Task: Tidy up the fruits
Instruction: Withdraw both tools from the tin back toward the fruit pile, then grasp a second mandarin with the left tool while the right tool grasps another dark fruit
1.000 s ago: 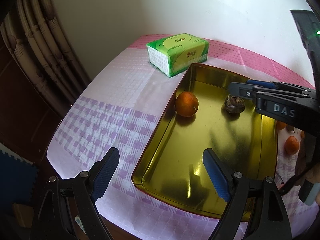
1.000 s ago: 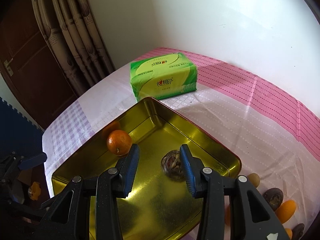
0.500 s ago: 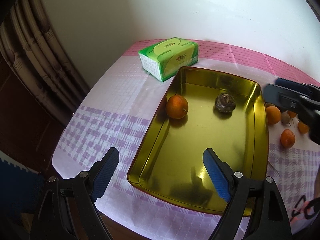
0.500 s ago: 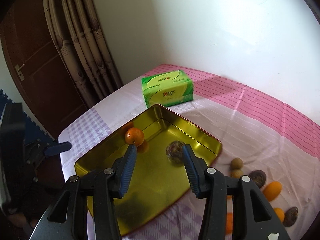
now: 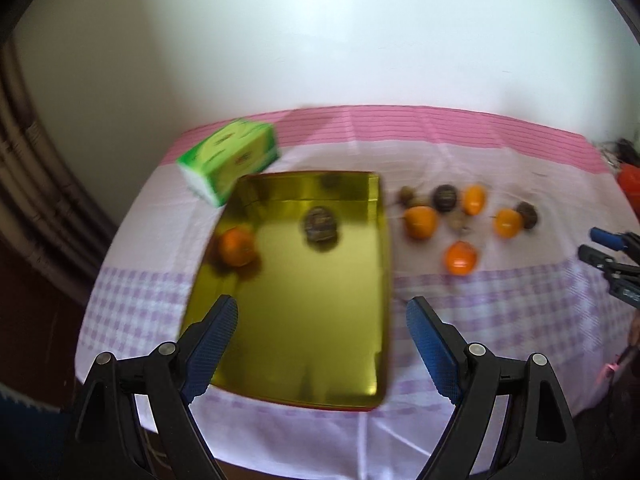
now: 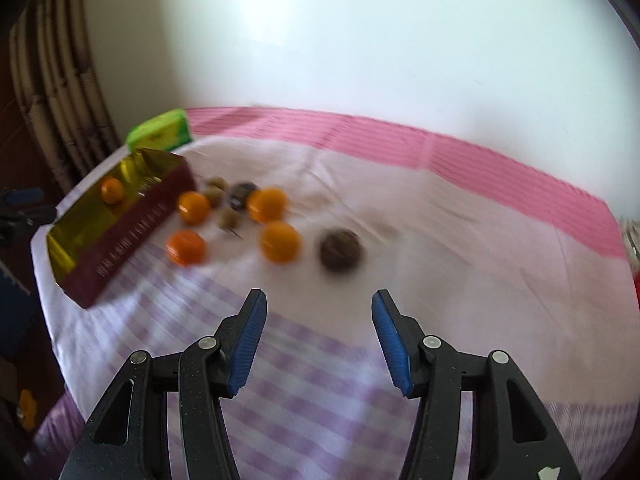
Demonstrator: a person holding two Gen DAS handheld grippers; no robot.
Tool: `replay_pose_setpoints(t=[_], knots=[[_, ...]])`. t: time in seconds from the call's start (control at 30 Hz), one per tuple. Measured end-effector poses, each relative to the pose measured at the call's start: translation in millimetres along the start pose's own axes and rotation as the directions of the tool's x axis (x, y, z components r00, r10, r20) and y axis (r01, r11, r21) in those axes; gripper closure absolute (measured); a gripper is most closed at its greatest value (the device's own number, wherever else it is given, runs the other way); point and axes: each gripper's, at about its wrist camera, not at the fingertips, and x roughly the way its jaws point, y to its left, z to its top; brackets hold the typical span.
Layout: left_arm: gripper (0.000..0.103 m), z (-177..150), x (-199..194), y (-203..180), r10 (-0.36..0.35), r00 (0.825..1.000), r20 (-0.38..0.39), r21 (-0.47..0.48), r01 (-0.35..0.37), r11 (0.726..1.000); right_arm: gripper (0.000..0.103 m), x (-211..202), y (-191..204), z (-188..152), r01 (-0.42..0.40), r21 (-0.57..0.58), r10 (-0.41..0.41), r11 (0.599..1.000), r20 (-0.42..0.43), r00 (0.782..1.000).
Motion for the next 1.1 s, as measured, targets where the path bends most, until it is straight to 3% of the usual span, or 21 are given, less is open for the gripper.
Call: replay_pose_setpoints(t=[0.2,0.43,0.63,0.83,0.97,1.03,1.07,1.1], knots=[[0.017,11,-4,-63,-0.086,0.996,-0.003,0.142,0.085,0.986,0.047,5,-35,-27,0.021,0.043,-0.02,0.999,-0.013,1.0],[0.017,35,43,-114,-0.151,0.983,-0.102,0.135,0.164,0.977,0.044,8,-57,-33,-0.004,0.088,0.002,0.996,0.019,1.0],[0.017,42,98,-129,-0.098,0.981,-0.167,0.113,0.118,0.987,0.043,18,-73,-41,-0.031,0.155,0.03,0.987,0.012,0.999],[0.02,42,130,-119,-0.091,0.971,-0.22,0.03,0.1,0.995,0.043,24,-84,-44,-0.058,0.205,0.057,0.977,0.012,0.998],[0.03,41,141,-122,-0.09,0.968,-0.235,0.031,0.101,0.994,0.037,25,-82,-44,-0.066,0.207,0.063,0.976,0.02,0.998],[0.047,40,147,-125,-0.095,0.965,-0.244,0.036,0.107,0.994,0.037,26,-81,-43,-0.068,0.204,0.066,0.977,0.019,0.998],[0.063,40,146,-123,-0.121,0.967,-0.225,0.017,0.128,0.992,0.037,25,-81,-43,-0.068,0.203,0.066,0.977,0.018,0.998],[0.064,40,145,-123,-0.131,0.965,-0.227,0.001,0.135,0.991,0.036,25,-81,-43,-0.069,0.204,0.066,0.977,0.019,0.998]])
